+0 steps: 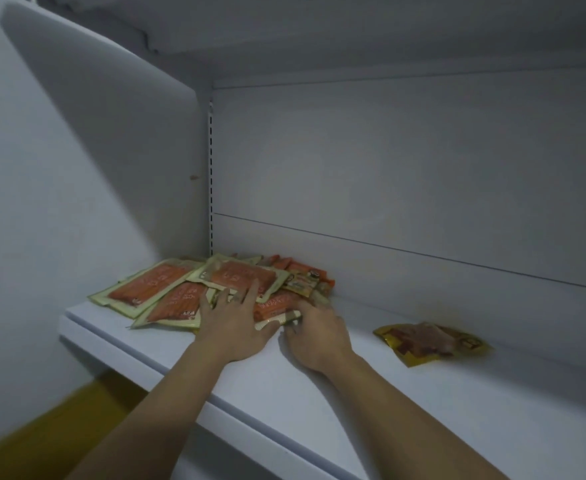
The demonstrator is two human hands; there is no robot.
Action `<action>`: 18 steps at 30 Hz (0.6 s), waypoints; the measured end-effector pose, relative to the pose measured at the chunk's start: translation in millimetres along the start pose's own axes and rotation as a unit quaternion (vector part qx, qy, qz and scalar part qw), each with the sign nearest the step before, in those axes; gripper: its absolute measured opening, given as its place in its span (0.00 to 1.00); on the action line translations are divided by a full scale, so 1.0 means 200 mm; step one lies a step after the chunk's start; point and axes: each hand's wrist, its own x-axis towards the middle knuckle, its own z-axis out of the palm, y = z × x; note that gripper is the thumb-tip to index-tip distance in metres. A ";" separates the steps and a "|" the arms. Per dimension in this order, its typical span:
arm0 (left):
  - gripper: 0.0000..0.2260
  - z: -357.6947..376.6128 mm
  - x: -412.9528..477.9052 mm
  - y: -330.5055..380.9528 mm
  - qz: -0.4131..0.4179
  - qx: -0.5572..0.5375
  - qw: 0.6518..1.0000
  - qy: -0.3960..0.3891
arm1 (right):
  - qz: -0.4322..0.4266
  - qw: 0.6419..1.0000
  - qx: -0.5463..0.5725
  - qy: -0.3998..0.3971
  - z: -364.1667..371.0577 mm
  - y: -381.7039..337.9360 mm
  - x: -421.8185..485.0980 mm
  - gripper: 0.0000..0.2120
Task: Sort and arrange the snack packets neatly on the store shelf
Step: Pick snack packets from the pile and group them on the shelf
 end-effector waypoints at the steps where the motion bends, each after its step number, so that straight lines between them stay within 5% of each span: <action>1: 0.41 0.00 0.00 -0.01 0.001 0.005 1.000 0.004 | 0.002 1.000 0.008 0.003 0.00 0.01 0.00 0.15; 7: 0.31 -0.03 -0.03 0.01 0.019 0.023 0.999 0.027 | 0.020 0.996 0.073 -0.042 -0.02 0.07 -0.04 0.24; 11: 0.16 -0.07 -0.08 0.04 0.102 -0.089 0.988 0.077 | 0.048 0.966 0.253 -0.009 -0.05 0.04 -0.06 0.20; 14: 0.04 -0.10 -0.12 0.04 0.166 -0.191 0.964 0.076 | 0.106 0.832 0.545 -0.002 -0.10 0.01 -0.07 0.17; 18: 0.04 -0.12 -0.15 0.04 0.203 -0.224 0.951 0.070 | 0.168 0.695 0.699 -0.029 -0.15 0.02 -0.07 0.14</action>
